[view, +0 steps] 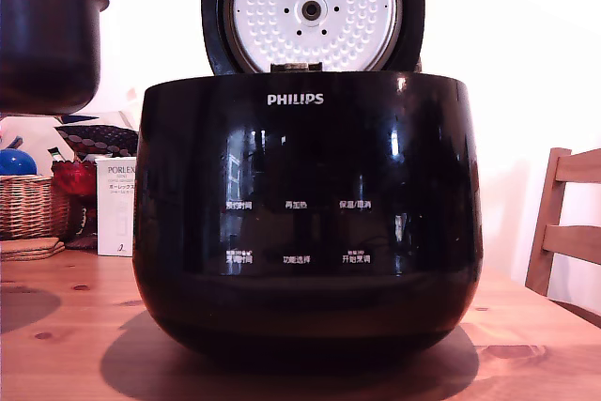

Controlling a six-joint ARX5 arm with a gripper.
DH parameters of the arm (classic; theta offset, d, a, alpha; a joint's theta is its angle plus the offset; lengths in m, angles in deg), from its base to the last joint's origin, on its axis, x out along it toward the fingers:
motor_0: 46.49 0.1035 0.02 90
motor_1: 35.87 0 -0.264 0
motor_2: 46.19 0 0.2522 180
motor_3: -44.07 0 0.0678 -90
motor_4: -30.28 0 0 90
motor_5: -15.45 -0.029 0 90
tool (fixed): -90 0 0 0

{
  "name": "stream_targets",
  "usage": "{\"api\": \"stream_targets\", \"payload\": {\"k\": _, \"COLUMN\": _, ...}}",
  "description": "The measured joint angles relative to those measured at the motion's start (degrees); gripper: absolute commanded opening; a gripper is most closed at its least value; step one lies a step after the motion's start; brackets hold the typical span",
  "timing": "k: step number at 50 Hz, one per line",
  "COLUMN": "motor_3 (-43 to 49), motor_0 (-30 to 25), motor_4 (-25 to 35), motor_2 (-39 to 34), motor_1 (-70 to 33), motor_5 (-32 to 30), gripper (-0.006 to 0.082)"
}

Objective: Place the pot you are holding inside the rice cooker

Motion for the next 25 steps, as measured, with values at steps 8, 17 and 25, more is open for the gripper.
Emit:
{"api": "stream_targets", "payload": {"k": 8, "motor_3": 0.0, "motor_0": -1.6, "motor_4": 2.6, "motor_2": 0.0, "motor_1": 0.0, "motor_5": 0.0, "gripper": -0.0024}}
{"api": "stream_targets", "payload": {"k": 17, "motor_3": 0.0, "motor_0": -5.9, "motor_4": 5.4, "motor_2": 0.1, "motor_1": 0.0, "motor_5": 0.0, "gripper": -0.0024}}
{"api": "stream_targets", "payload": {"k": 25, "motor_3": 0.2, "motor_0": -9.3, "motor_4": 7.7, "motor_2": 1.5, "motor_1": 0.0, "motor_5": 0.1, "gripper": -0.0024}}
